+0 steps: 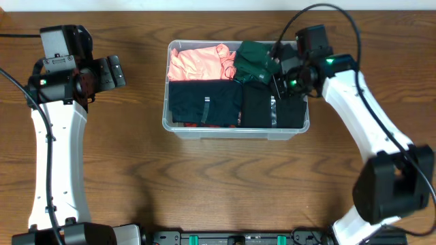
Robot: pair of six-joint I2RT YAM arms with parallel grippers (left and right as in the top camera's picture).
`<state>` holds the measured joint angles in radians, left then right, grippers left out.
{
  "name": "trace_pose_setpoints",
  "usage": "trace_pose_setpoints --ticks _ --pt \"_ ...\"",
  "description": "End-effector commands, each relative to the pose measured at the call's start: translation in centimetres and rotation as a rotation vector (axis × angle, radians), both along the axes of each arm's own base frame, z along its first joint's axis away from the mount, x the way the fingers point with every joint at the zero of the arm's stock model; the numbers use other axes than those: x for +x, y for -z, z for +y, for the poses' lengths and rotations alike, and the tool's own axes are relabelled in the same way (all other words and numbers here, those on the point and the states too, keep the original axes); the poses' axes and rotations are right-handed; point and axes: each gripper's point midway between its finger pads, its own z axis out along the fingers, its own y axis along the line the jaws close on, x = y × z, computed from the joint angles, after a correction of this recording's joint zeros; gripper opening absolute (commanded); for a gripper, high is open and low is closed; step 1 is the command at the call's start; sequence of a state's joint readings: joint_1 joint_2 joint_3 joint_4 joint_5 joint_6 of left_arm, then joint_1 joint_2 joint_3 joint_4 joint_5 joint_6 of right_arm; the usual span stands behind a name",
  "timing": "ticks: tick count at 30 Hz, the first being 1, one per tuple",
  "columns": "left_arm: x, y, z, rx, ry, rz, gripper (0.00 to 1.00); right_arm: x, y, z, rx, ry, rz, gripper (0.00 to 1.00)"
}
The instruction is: Pack container
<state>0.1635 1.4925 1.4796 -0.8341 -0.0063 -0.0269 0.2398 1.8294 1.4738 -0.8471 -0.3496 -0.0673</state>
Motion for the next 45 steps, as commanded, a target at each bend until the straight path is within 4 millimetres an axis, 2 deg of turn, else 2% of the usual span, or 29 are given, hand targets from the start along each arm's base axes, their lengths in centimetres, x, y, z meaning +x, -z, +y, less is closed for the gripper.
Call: trace_pose_setpoints --ticks 1,4,7,10,14,15,17,19,21,22,25,28,33,35,39,45 --pt "0.0 0.5 0.2 -0.004 -0.013 0.013 0.98 -0.2 2.8 -0.3 -0.045 0.020 0.080 0.01" --pt "0.0 0.5 0.2 -0.004 -0.013 0.013 0.98 -0.1 4.0 -0.2 -0.050 0.019 0.101 0.01" --pt "0.0 0.5 0.2 -0.004 -0.013 0.013 0.98 0.6 3.3 -0.1 -0.040 0.022 0.063 0.01" --pt "0.0 0.5 0.2 -0.004 -0.013 0.013 0.98 1.4 0.7 0.0 -0.019 0.027 0.000 0.01" --pt "0.0 0.5 0.2 -0.004 -0.013 0.013 0.98 2.0 -4.9 0.1 0.010 0.029 -0.112 0.02" --pt "0.0 0.5 0.2 -0.004 -0.013 0.013 0.98 2.1 -6.6 0.1 0.019 0.029 -0.146 0.12" --pt "0.0 0.5 0.2 -0.004 -0.013 0.013 0.98 1.9 -9.6 0.1 0.032 0.031 -0.206 0.46" --pt "0.0 0.5 0.2 -0.004 -0.013 0.013 0.98 1.8 -12.4 -0.5 0.037 0.043 -0.270 0.73" --pt "0.0 0.5 0.2 -0.004 -0.013 0.013 0.98 1.7 -14.8 -1.5 0.026 0.072 -0.333 0.94" --pt "0.0 0.5 0.2 -0.004 -0.013 0.013 0.98 1.8 -15.9 -2.3 0.018 0.093 -0.364 0.99" --pt "0.0 0.5 0.2 -0.004 -0.013 0.013 0.98 2.2 -17.9 -5.1 0.001 0.197 -0.425 0.99" --pt "0.0 0.5 0.2 -0.004 -0.013 0.013 0.98 2.9 -19.0 -8.3 -0.011 0.303 -0.456 0.99" --pt "0.0 0.5 0.2 -0.004 -0.013 0.013 0.98 3.2 -18.7 -13.0 -0.043 0.410 -0.441 0.99" --pt "0.0 0.5 0.2 -0.004 -0.013 0.013 0.98 2.9 -18.2 -14.3 -0.054 0.440 -0.417 0.99" --pt "0.0 0.5 0.2 -0.004 -0.013 0.013 0.98 2.7 -18.0 -15.4 -0.062 0.467 -0.402 0.99" --pt "-0.1 0.5 0.4 -0.004 -0.018 0.013 0.98 2.7 -17.9 -15.4 -0.062 0.466 -0.401 0.99"
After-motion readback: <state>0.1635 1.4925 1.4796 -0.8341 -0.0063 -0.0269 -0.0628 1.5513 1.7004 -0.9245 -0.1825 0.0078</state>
